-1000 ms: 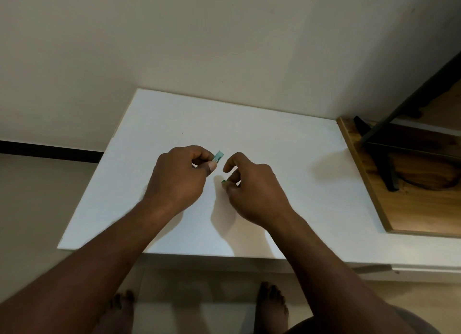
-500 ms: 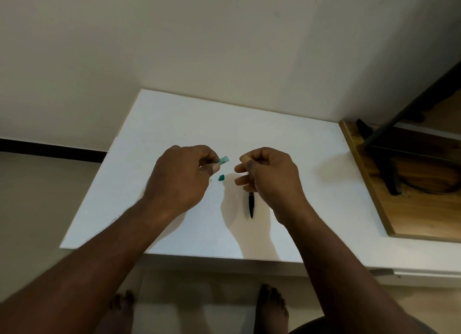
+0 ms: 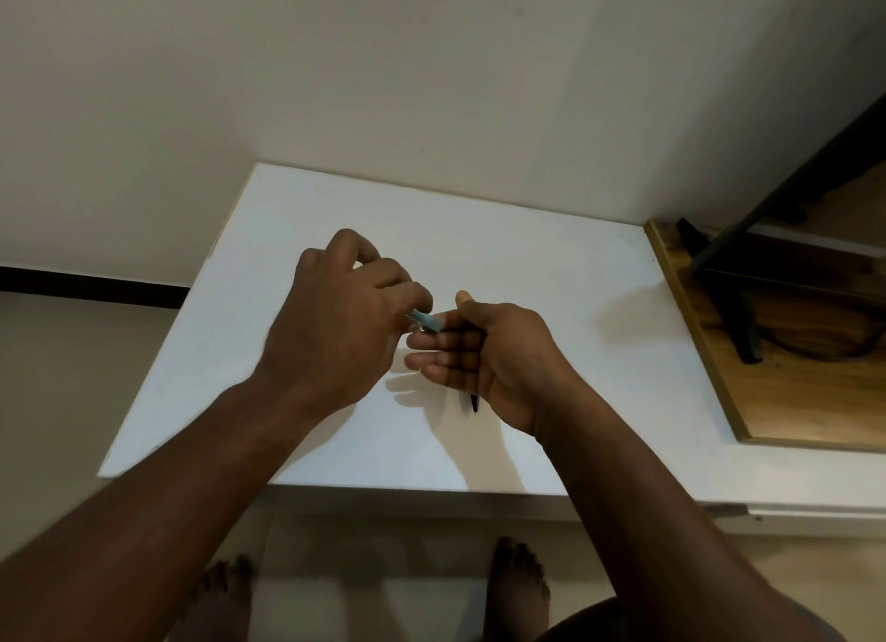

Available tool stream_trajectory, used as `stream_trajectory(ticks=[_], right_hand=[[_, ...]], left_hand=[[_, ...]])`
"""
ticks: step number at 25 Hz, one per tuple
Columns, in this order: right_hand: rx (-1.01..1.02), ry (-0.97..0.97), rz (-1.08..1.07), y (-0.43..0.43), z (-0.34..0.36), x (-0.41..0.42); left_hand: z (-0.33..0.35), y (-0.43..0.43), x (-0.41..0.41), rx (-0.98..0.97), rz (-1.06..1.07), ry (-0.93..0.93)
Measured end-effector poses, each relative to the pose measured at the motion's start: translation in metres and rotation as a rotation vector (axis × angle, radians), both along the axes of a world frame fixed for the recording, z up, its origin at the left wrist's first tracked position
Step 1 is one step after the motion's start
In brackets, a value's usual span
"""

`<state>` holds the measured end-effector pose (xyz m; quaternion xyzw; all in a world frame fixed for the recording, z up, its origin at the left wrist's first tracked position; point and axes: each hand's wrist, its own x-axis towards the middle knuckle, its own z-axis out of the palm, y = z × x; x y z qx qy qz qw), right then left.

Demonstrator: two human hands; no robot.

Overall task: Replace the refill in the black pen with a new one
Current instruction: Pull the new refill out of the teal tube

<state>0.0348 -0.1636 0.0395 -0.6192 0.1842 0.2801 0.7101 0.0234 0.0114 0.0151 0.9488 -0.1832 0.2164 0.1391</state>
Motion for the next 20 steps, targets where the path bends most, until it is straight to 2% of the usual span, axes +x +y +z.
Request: stream_trajectory(ticks=[14, 20], right_hand=[[0.030, 0.001, 0.038, 0.0002, -0.0032, 0.0003], [0.049, 0.007, 0.025, 0.0003, -0.0031, 0.0010]], left_hand=[[0.0038, 0.0033, 0.0016, -0.022, -0.022, -0.070], [-0.0010, 0.0026, 0.0024, -0.056, 0.002, -0.035]])
